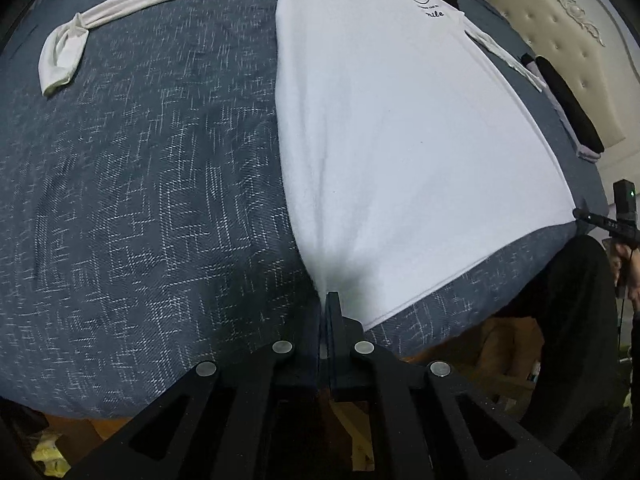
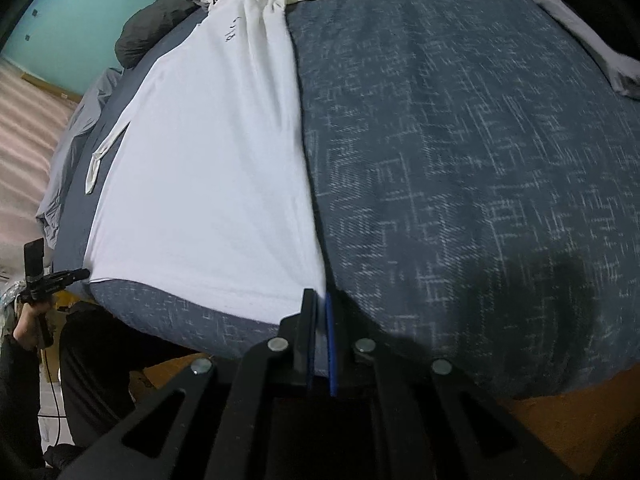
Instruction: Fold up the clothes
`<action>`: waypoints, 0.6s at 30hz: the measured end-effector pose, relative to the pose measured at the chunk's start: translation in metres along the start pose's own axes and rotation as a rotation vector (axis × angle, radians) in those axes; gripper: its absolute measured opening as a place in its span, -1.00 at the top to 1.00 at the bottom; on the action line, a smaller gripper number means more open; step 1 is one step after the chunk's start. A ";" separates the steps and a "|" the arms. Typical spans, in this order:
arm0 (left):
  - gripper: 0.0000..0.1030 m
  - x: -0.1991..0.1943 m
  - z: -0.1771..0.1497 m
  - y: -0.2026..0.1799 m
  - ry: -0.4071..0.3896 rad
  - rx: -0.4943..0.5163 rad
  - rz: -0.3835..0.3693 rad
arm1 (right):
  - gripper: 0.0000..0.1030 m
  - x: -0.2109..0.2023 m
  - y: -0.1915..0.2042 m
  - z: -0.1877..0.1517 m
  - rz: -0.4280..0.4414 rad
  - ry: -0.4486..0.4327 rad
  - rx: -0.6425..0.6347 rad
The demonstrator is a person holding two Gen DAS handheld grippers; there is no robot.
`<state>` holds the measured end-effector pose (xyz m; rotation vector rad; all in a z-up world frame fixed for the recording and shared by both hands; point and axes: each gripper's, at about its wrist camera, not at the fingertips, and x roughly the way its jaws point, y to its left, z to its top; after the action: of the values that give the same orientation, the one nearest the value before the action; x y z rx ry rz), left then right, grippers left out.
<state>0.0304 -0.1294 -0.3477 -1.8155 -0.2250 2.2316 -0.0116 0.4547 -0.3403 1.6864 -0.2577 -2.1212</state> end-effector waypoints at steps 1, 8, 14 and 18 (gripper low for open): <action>0.95 0.001 0.001 0.000 0.002 -0.001 -0.001 | 0.93 -0.001 -0.001 -0.001 0.003 -0.003 0.000; 0.85 -0.025 0.012 0.016 -0.021 -0.037 -0.003 | 0.92 -0.023 -0.006 -0.002 0.054 -0.038 -0.002; 0.67 -0.044 0.060 0.038 -0.140 -0.123 0.006 | 0.70 -0.053 -0.016 0.030 0.058 -0.129 0.030; 0.59 -0.035 0.110 0.046 -0.246 -0.212 -0.045 | 0.43 -0.040 -0.005 0.074 0.102 -0.205 0.056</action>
<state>-0.0747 -0.1787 -0.3049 -1.6076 -0.5630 2.4770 -0.0764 0.4676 -0.2885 1.4526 -0.4571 -2.2293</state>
